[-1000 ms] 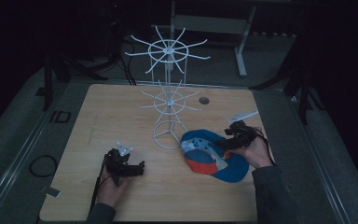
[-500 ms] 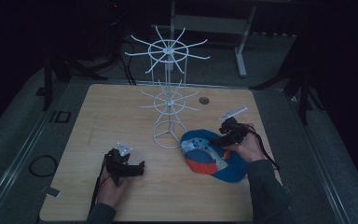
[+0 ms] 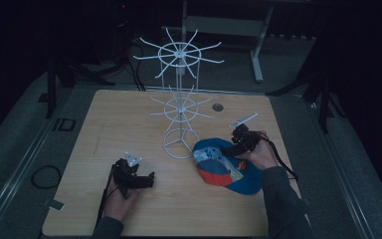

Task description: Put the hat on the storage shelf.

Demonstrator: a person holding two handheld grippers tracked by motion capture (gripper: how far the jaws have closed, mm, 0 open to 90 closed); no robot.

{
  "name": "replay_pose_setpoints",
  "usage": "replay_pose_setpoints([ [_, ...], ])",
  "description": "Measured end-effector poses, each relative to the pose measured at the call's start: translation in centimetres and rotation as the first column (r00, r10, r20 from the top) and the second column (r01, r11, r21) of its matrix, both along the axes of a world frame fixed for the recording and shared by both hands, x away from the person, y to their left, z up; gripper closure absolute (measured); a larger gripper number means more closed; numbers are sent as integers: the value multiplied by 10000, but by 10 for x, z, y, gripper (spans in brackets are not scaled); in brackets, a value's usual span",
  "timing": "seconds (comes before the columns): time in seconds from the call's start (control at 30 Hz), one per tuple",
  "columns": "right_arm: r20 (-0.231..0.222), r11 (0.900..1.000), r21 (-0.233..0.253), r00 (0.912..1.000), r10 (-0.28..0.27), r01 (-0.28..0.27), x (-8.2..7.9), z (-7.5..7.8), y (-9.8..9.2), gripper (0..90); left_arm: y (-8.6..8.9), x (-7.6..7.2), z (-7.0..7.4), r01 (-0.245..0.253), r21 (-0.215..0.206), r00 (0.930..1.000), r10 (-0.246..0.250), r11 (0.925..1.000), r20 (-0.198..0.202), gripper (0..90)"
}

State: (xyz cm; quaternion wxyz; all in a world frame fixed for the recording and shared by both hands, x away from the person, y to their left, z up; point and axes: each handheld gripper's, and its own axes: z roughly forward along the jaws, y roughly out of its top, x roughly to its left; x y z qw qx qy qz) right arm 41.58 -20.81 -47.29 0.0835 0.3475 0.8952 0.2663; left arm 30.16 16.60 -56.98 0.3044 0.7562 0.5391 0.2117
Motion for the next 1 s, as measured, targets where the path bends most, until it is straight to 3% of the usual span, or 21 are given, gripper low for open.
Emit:
replay_pose_setpoints([
  [0.6, -981, 9955, -850, 9946, 330, -414, 13, -22, 15, 313, -1, 0, 0, 12, 0, 10000, -12, 10000, 1, 14],
  [0.63, -1167, 9937, -994, 9923, 405, -522, 14, -25, 16, 368, -1, 0, 0, 10, -2, 10000, -10, 10000, 0, 14],
  [0.67, -1167, 9937, -994, 9923, 405, -522, 14, -25, 16, 368, -1, 0, 0, 10, -2, 10000, -10, 10000, 0, 14],
  [0.7, -1173, 9928, -1033, 9919, 482, -604, 14, -27, 17, 493, -1, 0, 0, 10, 0, 10000, -10, 10000, 1, 14],
  [0.73, -1173, 9928, -1033, 9919, 482, -604, 14, -27, 17, 493, -1, 0, 0, 10, 0, 10000, -10, 10000, 1, 14],
  [0.77, -1346, 9932, -919, 9892, 584, -712, 14, -28, 17, 633, -1, 0, 0, 9, -2, 10000, -9, 10000, 1, 14],
  [0.8, -1346, 9932, -919, 9892, 584, -712, 14, -28, 17, 633, -1, 0, 0, 9, -2, 10000, -9, 10000, 1, 14],
  [0.87, -1307, 9927, -901, 9891, 681, -802, 13, -28, 18, 786, -1, 0, 0, 11, -2, 10000, -11, 10000, 0, 14],
  [0.93, -1228, 9945, -689, 9900, 702, -790, 12, -26, 16, 858, -1, 0, 0, 10, -2, 10000, -10, 10000, 1, 14],
  [1.0, -1204, 9952, -603, 9903, 697, -774, 11, -25, 15, 870, -1, 0, 0, 9, -1, 10000, -9, 10000, 1, 14],
])
